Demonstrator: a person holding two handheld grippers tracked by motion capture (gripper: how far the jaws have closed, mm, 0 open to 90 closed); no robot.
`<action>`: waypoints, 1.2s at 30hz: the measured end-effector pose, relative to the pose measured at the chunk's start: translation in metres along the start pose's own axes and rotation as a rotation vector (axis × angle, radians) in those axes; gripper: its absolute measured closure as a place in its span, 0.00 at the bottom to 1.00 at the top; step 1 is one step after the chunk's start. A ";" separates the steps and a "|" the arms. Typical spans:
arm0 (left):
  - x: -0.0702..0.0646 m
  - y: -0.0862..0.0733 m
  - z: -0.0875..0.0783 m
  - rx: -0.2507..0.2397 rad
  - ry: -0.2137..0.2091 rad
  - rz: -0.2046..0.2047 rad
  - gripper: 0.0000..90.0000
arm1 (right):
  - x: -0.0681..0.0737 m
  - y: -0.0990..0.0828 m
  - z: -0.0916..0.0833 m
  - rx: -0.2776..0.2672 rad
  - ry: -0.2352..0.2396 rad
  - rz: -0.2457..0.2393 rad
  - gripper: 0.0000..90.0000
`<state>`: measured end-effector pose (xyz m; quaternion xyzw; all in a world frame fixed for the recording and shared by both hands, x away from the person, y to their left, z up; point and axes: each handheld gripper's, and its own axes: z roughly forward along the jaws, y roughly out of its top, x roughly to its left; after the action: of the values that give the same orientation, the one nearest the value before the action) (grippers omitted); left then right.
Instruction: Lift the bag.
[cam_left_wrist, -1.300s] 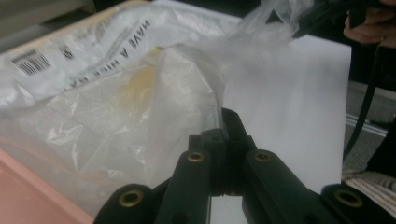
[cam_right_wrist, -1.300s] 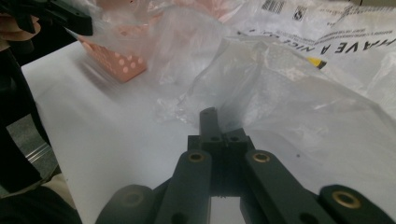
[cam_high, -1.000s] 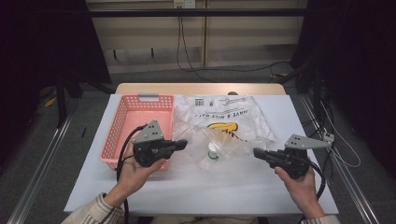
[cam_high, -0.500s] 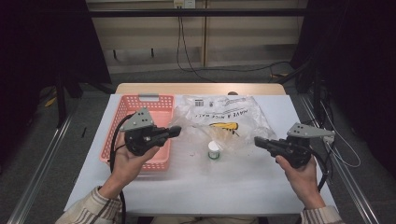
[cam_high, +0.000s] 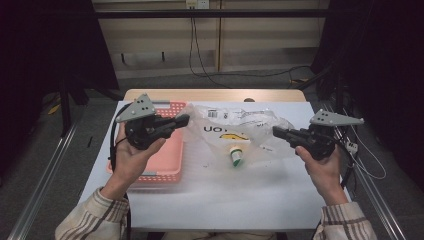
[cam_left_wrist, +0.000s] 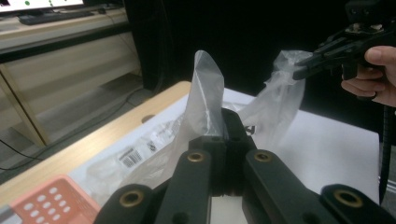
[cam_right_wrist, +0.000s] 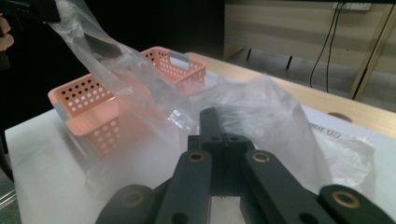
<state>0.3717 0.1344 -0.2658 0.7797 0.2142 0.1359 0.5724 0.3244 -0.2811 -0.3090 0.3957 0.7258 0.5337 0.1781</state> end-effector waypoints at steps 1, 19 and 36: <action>0.002 0.003 -0.001 -0.001 0.001 -0.003 1.00 | -0.001 0.004 -0.001 -0.006 0.001 0.000 1.00; 0.019 0.045 -0.033 -0.098 0.086 0.029 1.00 | 0.005 0.108 -0.018 -0.166 -0.027 -0.095 1.00; 0.033 0.098 -0.047 -0.161 0.161 0.047 1.00 | 0.001 0.197 -0.035 -0.261 -0.090 -0.139 1.00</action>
<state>0.3960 0.1648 -0.1597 0.7227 0.2294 0.2283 0.6107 0.3761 -0.2794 -0.1157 0.3418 0.6672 0.5914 0.2969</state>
